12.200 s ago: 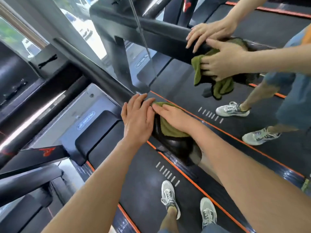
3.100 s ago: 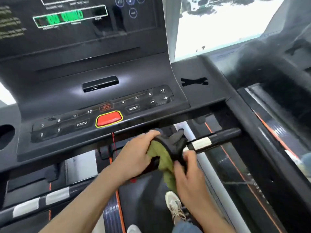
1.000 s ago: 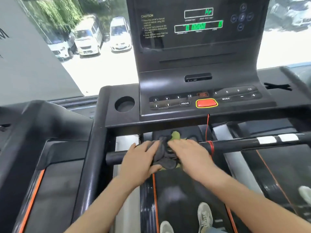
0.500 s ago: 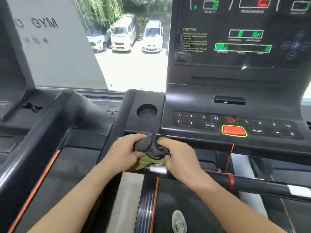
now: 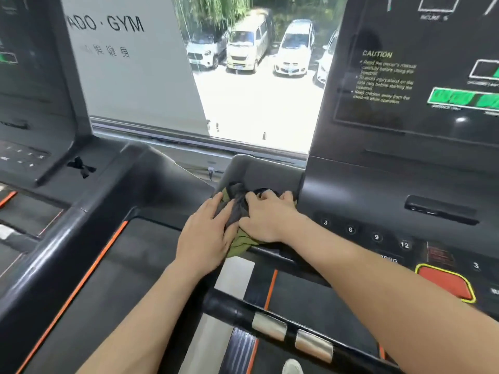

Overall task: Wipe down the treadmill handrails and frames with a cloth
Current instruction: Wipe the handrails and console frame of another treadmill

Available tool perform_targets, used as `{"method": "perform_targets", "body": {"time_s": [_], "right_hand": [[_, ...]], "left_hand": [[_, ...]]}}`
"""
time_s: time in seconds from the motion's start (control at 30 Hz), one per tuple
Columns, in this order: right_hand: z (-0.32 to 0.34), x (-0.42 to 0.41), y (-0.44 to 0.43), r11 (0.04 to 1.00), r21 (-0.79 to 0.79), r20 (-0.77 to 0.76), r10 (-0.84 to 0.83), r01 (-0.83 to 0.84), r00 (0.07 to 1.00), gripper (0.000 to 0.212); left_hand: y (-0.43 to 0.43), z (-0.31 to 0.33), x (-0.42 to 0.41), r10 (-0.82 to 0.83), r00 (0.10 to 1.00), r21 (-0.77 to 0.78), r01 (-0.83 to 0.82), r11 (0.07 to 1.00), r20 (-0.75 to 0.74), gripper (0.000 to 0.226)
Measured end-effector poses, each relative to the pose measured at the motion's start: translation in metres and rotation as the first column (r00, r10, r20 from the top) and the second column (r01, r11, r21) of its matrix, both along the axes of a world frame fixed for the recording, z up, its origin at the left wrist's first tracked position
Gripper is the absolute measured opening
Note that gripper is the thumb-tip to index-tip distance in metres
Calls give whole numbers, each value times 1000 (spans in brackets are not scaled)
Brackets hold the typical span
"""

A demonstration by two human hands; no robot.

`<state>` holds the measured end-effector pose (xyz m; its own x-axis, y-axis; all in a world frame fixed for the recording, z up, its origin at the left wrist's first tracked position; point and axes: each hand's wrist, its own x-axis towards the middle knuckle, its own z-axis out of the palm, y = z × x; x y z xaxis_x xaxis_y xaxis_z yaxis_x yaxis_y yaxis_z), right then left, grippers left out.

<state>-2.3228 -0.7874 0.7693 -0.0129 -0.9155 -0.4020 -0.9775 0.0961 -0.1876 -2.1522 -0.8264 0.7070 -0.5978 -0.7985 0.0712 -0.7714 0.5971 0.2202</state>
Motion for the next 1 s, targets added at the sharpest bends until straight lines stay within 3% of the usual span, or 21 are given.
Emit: {"method": "perform_targets", "body": {"time_s": [0.17,0.27,0.4,0.47,0.57,0.73,0.8,0.87,0.93,1.0], "right_hand": [[5,-8,4,982,-116,-316,108,-152,942,31],[17,-13,11,974,-228,-169,-23,-16,985,22],[19,-30,14,874,-467,-112,-212,137,971,28],[8,-31,14,899,-413,-148,-223,145,964,47],[-10,-22,11,943,-302,-191,-203,139,960,80],[-3,-18,-10,938,-255,-164,-283,237,945,78],[1,-17,-8,938,-246,-172,-290,244,942,74],[-1,-12,6,948,-253,-198,-247,194,949,70],[-7,-6,20,948,-282,-190,-208,150,960,63],[-15,-8,20,927,-348,-190,-217,141,958,57]], "left_hand": [[-30,6,-39,34,999,-3,-34,999,-12,54],[-54,7,-69,-85,996,27,85,996,0,46],[-65,14,-99,-229,954,33,240,970,-193,47],[-83,16,-113,-223,972,-68,218,973,-70,49],[-110,17,-128,-220,976,-34,219,975,-6,34],[-125,23,-153,-239,965,99,228,969,111,42],[-120,29,-153,-299,954,204,289,935,20,49],[-111,29,-141,-364,917,263,396,880,-164,40],[-107,23,-122,-394,889,235,445,864,-232,27],[-109,19,-102,-351,898,112,390,914,-267,28]]}}
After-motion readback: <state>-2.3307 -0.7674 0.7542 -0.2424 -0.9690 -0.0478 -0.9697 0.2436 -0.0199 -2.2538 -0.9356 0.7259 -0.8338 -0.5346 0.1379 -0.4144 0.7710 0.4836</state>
